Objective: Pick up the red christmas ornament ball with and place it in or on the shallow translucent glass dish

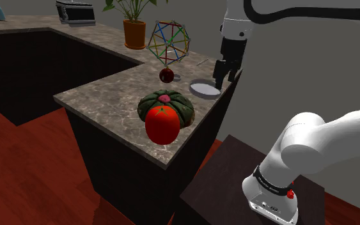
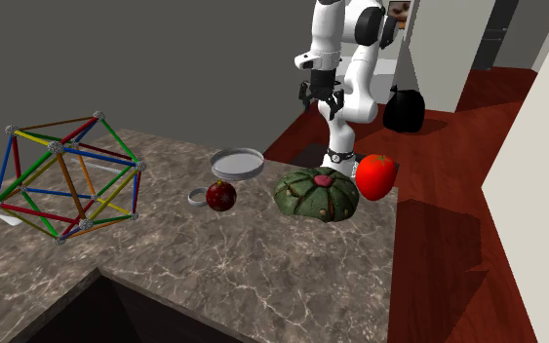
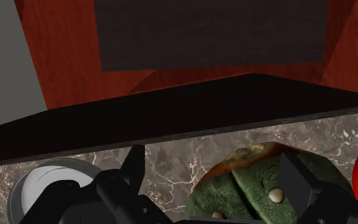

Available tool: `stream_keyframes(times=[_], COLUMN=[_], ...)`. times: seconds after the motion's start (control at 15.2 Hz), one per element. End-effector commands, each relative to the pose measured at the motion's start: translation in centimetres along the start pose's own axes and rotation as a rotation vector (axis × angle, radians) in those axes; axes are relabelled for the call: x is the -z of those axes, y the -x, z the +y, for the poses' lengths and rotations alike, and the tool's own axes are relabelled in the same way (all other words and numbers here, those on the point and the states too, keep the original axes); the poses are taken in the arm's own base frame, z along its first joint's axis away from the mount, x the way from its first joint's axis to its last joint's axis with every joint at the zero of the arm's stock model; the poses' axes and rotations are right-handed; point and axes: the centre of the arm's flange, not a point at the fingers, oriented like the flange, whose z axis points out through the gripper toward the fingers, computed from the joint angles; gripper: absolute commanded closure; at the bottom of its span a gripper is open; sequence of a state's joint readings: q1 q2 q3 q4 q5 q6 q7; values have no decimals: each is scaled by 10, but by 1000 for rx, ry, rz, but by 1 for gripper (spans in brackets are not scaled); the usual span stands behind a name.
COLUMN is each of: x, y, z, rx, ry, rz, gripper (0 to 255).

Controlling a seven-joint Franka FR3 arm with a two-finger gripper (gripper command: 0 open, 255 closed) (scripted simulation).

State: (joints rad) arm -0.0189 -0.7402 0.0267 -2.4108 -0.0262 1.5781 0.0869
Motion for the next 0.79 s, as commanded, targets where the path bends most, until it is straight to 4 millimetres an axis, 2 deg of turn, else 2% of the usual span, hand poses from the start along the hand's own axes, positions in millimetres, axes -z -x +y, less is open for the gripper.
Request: stream_keyframes(times=[0.0,0.73], x=[0,-44], y=[0,-96], z=[0,75], rx=[0,337], ry=[0,39], rz=[0,110], gripper=[0,0])
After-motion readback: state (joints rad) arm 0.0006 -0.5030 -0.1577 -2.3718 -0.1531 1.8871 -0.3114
